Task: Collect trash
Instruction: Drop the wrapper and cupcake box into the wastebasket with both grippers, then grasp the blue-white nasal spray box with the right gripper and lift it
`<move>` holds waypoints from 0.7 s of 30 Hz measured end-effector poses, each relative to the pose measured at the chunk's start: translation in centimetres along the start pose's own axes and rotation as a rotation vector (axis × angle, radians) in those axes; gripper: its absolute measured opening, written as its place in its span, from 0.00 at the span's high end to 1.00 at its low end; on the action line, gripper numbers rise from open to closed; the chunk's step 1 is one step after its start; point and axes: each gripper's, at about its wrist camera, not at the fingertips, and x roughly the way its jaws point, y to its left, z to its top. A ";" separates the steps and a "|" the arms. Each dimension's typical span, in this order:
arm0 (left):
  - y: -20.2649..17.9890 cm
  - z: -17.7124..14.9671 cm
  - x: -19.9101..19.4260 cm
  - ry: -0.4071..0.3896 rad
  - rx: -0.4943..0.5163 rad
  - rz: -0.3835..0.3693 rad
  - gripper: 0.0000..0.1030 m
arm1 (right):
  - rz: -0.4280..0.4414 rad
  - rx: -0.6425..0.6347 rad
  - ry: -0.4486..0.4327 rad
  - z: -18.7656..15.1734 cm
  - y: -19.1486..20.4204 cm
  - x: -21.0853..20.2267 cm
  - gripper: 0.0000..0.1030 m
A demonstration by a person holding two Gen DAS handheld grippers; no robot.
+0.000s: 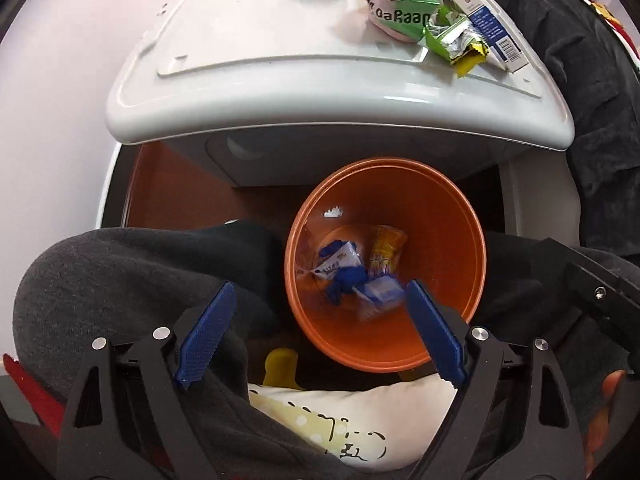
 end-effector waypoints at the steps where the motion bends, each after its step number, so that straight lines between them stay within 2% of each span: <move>1: -0.1 0.0 -0.1 -0.004 0.004 0.001 0.18 | 0.004 0.003 0.000 0.0 0.0 0.0 0.23; 8: -0.2 1.0 -1.0 -0.039 0.022 -0.020 0.18 | 0.011 -0.005 -0.015 1.1 0.0 -0.6 0.23; 11: 0.9 2.7 -2.5 -0.099 -0.008 -0.061 0.18 | -0.014 -0.072 -0.046 3.4 0.4 -2.0 0.22; 12: 1.4 3.5 -3.2 -0.136 -0.015 -0.060 0.18 | -0.026 -0.100 -0.059 4.3 0.6 -2.6 0.19; 16: 2.9 5.8 -4.9 -0.237 -0.045 -0.050 0.18 | -0.115 -0.291 -0.124 10.8 1.8 -5.1 0.05; 17: 3.2 6.3 -5.0 -0.248 -0.054 -0.055 0.18 | -0.165 -0.381 -0.144 13.3 2.1 -5.4 0.05; 21: 4.1 8.3 -4.1 -0.257 -0.088 -0.065 0.18 | -0.273 -0.557 -0.085 20.0 1.6 -3.4 0.05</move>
